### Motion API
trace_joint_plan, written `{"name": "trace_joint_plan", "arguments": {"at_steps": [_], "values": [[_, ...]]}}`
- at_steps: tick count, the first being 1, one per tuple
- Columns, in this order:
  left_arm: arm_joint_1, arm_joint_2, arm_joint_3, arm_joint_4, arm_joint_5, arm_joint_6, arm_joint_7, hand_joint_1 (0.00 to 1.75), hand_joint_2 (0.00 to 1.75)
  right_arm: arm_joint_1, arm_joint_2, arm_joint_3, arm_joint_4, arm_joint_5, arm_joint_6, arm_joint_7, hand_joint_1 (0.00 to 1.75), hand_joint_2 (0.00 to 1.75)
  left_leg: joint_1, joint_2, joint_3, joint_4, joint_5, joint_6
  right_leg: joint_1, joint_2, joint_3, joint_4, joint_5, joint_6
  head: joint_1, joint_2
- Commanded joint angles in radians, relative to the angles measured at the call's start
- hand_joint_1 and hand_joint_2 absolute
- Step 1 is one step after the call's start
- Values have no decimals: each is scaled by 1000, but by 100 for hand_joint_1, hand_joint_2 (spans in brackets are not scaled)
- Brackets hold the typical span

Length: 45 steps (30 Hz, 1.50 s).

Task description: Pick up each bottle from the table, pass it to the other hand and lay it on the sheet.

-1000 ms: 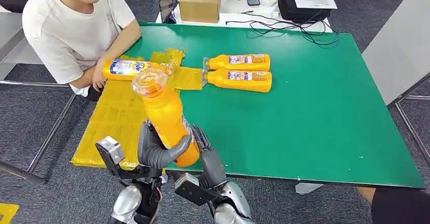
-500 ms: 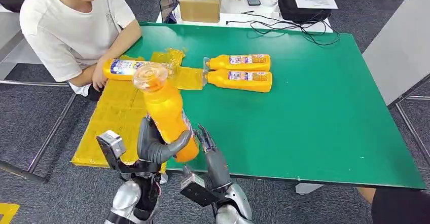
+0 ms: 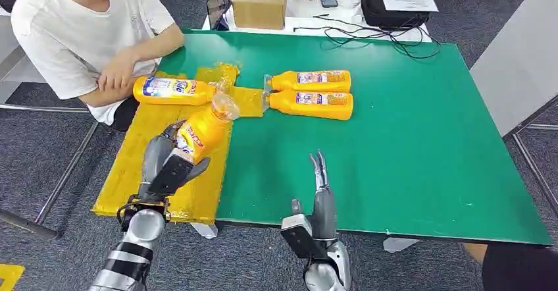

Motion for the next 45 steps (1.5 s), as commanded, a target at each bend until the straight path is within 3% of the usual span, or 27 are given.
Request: {"name": "trace_joint_plan", "arguments": {"at_steps": [1, 6, 9, 12, 17, 18, 19, 20, 27, 34, 37, 41, 45], "values": [[-192, 119, 50, 448, -279, 30, 47, 175, 175, -6, -8, -71, 26, -13, 40, -30, 0, 0, 1, -2, 5, -2, 0, -2, 1, 0, 5, -1, -1, -2, 0, 0], [-194, 119, 51, 476, -283, 46, 35, 175, 175, -9, -8, -66, 30, -17, 37, -30, 0, 0, 2, 0, 5, -1, -1, -2, 2, 2, 5, -1, -1, -2, 0, 0], [-216, 116, 43, 589, -334, -38, 88, 175, 175, -22, -20, -47, 65, 2, 60, 3, 0, 0, 2, -2, 3, 0, -1, -1, 1, 0, 4, 0, -1, -2, 0, 0], [-226, 106, 20, 730, -385, 16, 73, 175, 175, -29, -17, -50, 97, -14, 63, -30, 0, 0, 1, -1, 8, -2, -2, -2, 1, 2, 8, -2, -1, -2, 0, 0], [-271, 103, -17, 794, -444, -40, 105, 175, 175, -55, -14, -27, 110, -42, 71, -30, 0, 0, 2, 0, 10, -1, -2, -2, 1, 3, 10, -1, -1, -3, 0, 0], [-277, 103, -25, 798, -464, -39, 134, 112, 175, -59, -14, -24, 112, -47, 71, -30, 0, 0, 1, 1, 9, -2, -1, -2, 0, 4, 8, -1, 0, -2, 0, 0], [-283, 100, -25, 803, -473, -40, 145, 19, 175, -62, -16, -20, 112, -53, 67, -30, 0, 0, 0, 1, 9, -2, -1, -2, 0, 3, 9, -1, 0, -2, 0, 0], [-290, 96, -14, 808, -465, -57, 156, 0, 175, -65, -15, -20, 111, -62, 69, -30, 0, 0, 1, 1, 11, -1, -1, -3, 1, 4, 10, -1, 0, -3, 0, 0], [-310, 124, 15, 786, -426, -163, 80, 0, 175, -75, -30, 33, 105, -126, 64, -30, 0, 0, 1, 1, 14, -2, 1, -3, 0, 3, 13, 0, 1, -3, 0, 0], [-310, 124, 15, 786, -426, -163, 80, 0, 175, -75, -30, 33, 105, -126, 64, -30, 0, 0, 2, 1, 16, -2, 2, -3, 1, 3, 16, 0, 1, -4, 0, 0], [-284, 123, 89, 734, -279, -282, -80, 0, 175, -81, -41, 56, 98, -157, 63, -30, 0, 0, 2, 1, 17, -2, 2, -4, 1, 4, 16, 0, 1, -4, 0, 0], [-199, 82, 181, 475, -23, -394, -197, 0, 175, -82, -55, 86, 105, -191, 40, -30, 0, 0, 2, 1, 17, -2, 2, -4, 1, 3, 16, 0, 1, -4, 0, 0], [-152, -13, 263, 216, 311, -488, -159, 0, 175, -72, -54, 83, 105, -191, 24, -30, 0, 0, 2, -6, 13, 0, 3, -2, 1, -5, 15, 0, 0, -3, 0, 0]]}}
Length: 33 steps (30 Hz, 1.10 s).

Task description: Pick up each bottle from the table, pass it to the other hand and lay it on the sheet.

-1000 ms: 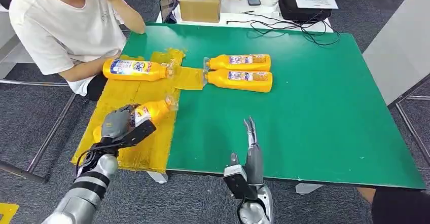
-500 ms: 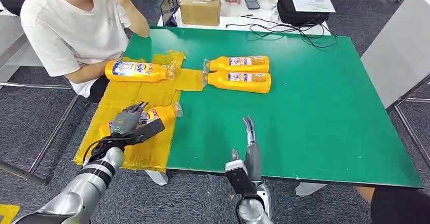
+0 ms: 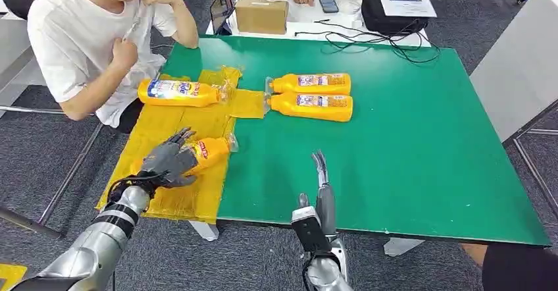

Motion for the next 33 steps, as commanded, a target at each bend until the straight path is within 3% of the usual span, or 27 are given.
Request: {"name": "trace_joint_plan", "arguments": {"at_steps": [1, 9, 10, 12, 14, 17, 20, 21, 32, 33], "values": [[143, -155, 198, -464, 521, -135, 9, 0, 175, -28, -39, 51, 52, -11, -34, -2, 0, 0, 2, -2, -2, 1, 0, 0, 2, 1, -2, -1, 0, -1, 0, 0], [208, -229, 195, -749, 868, -3, -23, 0, 175, -15, -53, 73, 22, 12, -78, -2, 0, 0, 1, 1, -9, 3, -2, 0, 2, 3, -8, -1, 1, -2, 0, 0], [219, -227, 183, -775, 884, 2, -18, 0, 175, -15, -62, 81, 25, 34, -95, -2, 0, 175, 1, 1, -11, 2, -1, 0, 1, 2, -9, -1, 1, -1, 1, 0], [236, -225, 154, -811, 907, 7, -6, 0, 175, -27, -68, 62, 57, 120, -114, -2, 0, 175, 2, 1, -9, 3, -3, -1, 2, 3, -8, 0, 0, -2, 0, 0], [284, -219, 126, -861, 909, 13, -17, 0, 175, -17, -88, -25, 58, 443, -118, 93, 0, 175, 2, 0, -9, 2, -2, 0, 2, 3, -8, -1, 0, -1, 1, 0], [323, -219, 116, -899, 898, 17, -31, 0, 175, -17, -123, -39, 45, 488, -118, 113, 0, 175, 1, 2, -10, 1, -2, 0, 2, 4, -9, -2, 1, -1, 0, 0], [364, -224, 108, -943, 872, 18, -53, 0, 175, -29, -189, -78, 21, 707, -115, 241, 0, 175, 1, 0, -11, 1, -2, 0, 1, 3, -9, -2, 0, -1, 1, 0], [381, -228, 107, -965, 852, 24, -65, 0, 175, -44, -220, -109, 25, 840, -118, 326, 0, 175, 2, 0, -10, 2, -2, 0, 2, 3, -8, -2, 0, -1, 1, 0], [386, -230, 110, -975, 850, 24, -65, 0, 175, -59, -227, -119, 44, 826, -118, 308, 0, 175, 1, 1, -11, 2, -2, -1, 1, 4, -9, -1, 0, -2, 0, 0], [389, -231, 111, -977, 836, 32, -72, 0, 175, -65, -236, -117, 58, 911, -118, 382, 0, 175, 0, 1, -12, 2, -2, 0, 1, 3, -11, -1, 1, -1, 0, 0]]}}
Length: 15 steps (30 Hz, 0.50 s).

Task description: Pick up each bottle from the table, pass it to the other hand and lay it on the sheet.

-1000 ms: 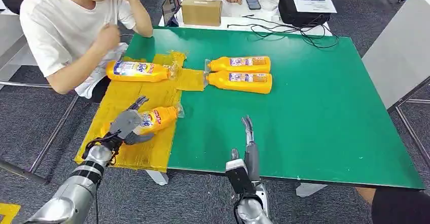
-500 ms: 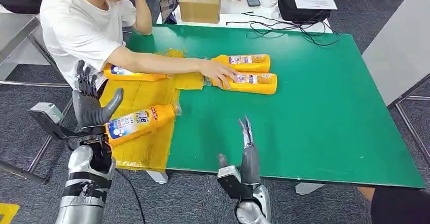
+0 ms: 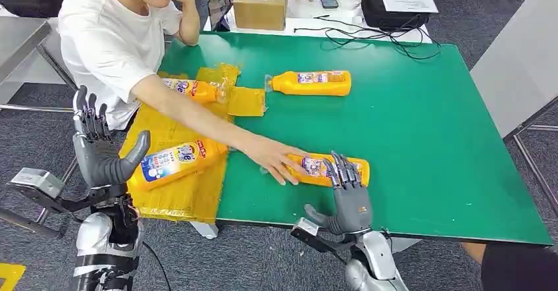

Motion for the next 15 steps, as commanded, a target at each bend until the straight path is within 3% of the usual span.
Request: {"name": "trace_joint_plan", "arguments": {"at_steps": [1, 2, 5, 10, 15], "values": [[10, -5, -4, -20, -22, 18, -13, 0, 175, -55, -57, -25, 67, 152, 8, 138, 0, 175, 2, -1, 5, 0, -3, -3, 2, 2, 5, 0, -2, -3, 0, 0], [34, -10, 3, -40, -21, 17, -12, 0, 175, -76, -86, -40, 91, 202, 26, 201, 0, 175, 1, 0, 2, 0, -1, -1, 1, 1, 2, -1, -1, -1, 0, 0], [74, -19, 7, -68, -32, 18, -2, 0, 175, -124, -125, -60, 141, 250, 73, 251, 0, 175, 1, 1, 3, 0, -2, -1, 1, 3, 3, -1, -1, -1, 0, 0], [83, -18, -9, -49, -57, 35, 33, 0, 175, -195, -114, -61, 224, 281, 173, 317, 0, 175, 1, -1, 2, 0, -1, -1, 1, 2, 3, -1, -1, -1, 0, 0], [12, -4, -35, 38, -65, 43, 61, 0, 175, -368, -71, -58, 475, 259, 212, 341, 0, 175, 0, 1, 1, 0, 0, -1, 0, 3, 1, 0, 1, -1, 0, 0]]}}
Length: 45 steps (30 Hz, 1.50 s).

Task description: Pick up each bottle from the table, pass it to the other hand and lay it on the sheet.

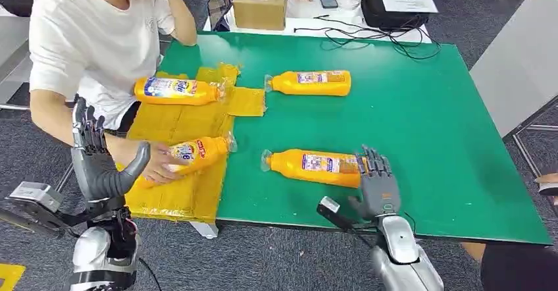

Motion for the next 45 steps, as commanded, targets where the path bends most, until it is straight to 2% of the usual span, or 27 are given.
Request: {"name": "trace_joint_plan", "arguments": {"at_steps": [1, 5, 7, 8, 9, 14, 19, 27, 29, 31, 33, 35, 36, 39, 41, 42, 45], "values": [[-89, 15, -40, 127, -11, 15, 41, 0, 175, -296, 40, -4, 441, -19, 50, 33, 0, 175, 2, 1, 3, 0, -1, -2, 1, 3, 3, 0, -1, -2, 0, 0], [-119, 20, -64, 165, -22, 20, 47, 0, 175, -378, 69, 3, 506, -11, 99, 69, 0, 175, 2, 0, 4, 0, 0, -2, 2, 2, 4, 0, 0, -2, 0, 0], [-126, 24, -73, 171, -29, 21, 46, 0, 175, -396, 81, -3, 524, -26, 110, 55, 0, 175, 2, 1, 4, 0, 0, -2, 2, 4, 3, 0, 0, -2, 0, 0], [-138, 23, -66, 192, 33, -9, 80, 0, 175, -403, 91, -11, 540, -56, 130, 9, 0, 175, 1, 1, 4, 0, 0, -1, 1, 4, 2, 1, 0, -1, 0, 0], [-152, 24, -60, 212, 46, -4, 83, 0, 175, -401, 102, -39, 547, -106, 158, -23, 0, 175, 2, 1, 3, 0, 0, -1, 1, 3, 2, 0, 0, -1, 0, 0], [-221, 25, -46, 312, 79, 2, 83, 0, 175, -412, 127, -2, 581, -114, 179, -58, 0, 175, 2, -1, 4, 0, 1, -2, 2, 1, 3, 0, 0, -1, 0, 0], [-232, 22, -76, 323, 68, -7, 73, 0, 175, -429, 134, 19, 604, -120, 244, -106, 0, 175, 2, 0, 3, 0, 0, -2, 2, 2, 3, 1, 0, -2, 0, 0], [-232, 24, -79, 324, 68, -8, 72, 0, 175, -428, 132, 21, 604, -122, 245, -113, 0, 175, 2, -1, 4, 0, 0, -2, 2, 1, 4, 0, 0, -2, 0, 0], [-247, 28, -92, 344, 66, -13, 71, 0, 175, -427, 128, 31, 602, -136, 240, -161, 0, 175, 2, -1, 3, 0, 1, -1, 2, 0, 2, 0, 0, -1, 0, 0], [-252, 26, -97, 351, 67, -13, 70, 0, 175, -430, 134, 49, 604, -127, 231, -150, 0, 175, 2, -2, 3, 0, 1, -1, 2, 0, 3, 0, 0, -1, 0, 0], [-241, 26, -100, 338, 68, -13, 68, 0, 175, -437, 147, 73, 611, -104, 242, -93, 0, 175, 2, -1, 3, 0, 1, -1, 1, 0, 2, 1, 0, -1, 0, 0], [-214, 30, -102, 306, 68, -13, 70, 0, 175, -454, 153, 93, 626, -92, 325, -34, 0, 175, 3, 0, 5, 1, -1, -3, 3, 3, 5, 1, -1, -3, 0, 0], [-200, 32, -100, 291, 68, -13, 70, 0, 175, -462, 152, 111, 633, -75, 363, -3, 10, 175, 2, 1, 3, 0, 0, -1, 1, 3, 2, 0, 0, -1, 0, 0], [-188, 33, -99, 278, 67, -14, 70, 0, 175, -462, 150, 113, 628, -77, 369, 1, 10, 175, 1, 1, 3, 0, 0, -1, 1, 3, 3, 0, 0, -1, 0, 0], [-180, 30, -97, 271, 67, -14, 70, 0, 175, -468, 147, 120, 638, -73, 406, 30, 154, 175, 3, 1, 6, 0, -1, -2, 2, 4, 5, 0, 0, -2, 0, 0], [-171, 29, -97, 262, 65, -14, 68, 0, 175, -472, 147, 127, 647, -67, 436, 50, 175, 175, 3, 0, 7, 0, -1, -2, 2, 3, 6, 0, 0, -2, 0, 0], [-168, 26, -95, 267, 59, -13, 67, 0, 175, -474, 145, 124, 660, -78, 507, 72, 175, 175, 3, 0, 7, 1, -1, -2, 3, 3, 6, 0, -1, -2, 0, 0]]}}
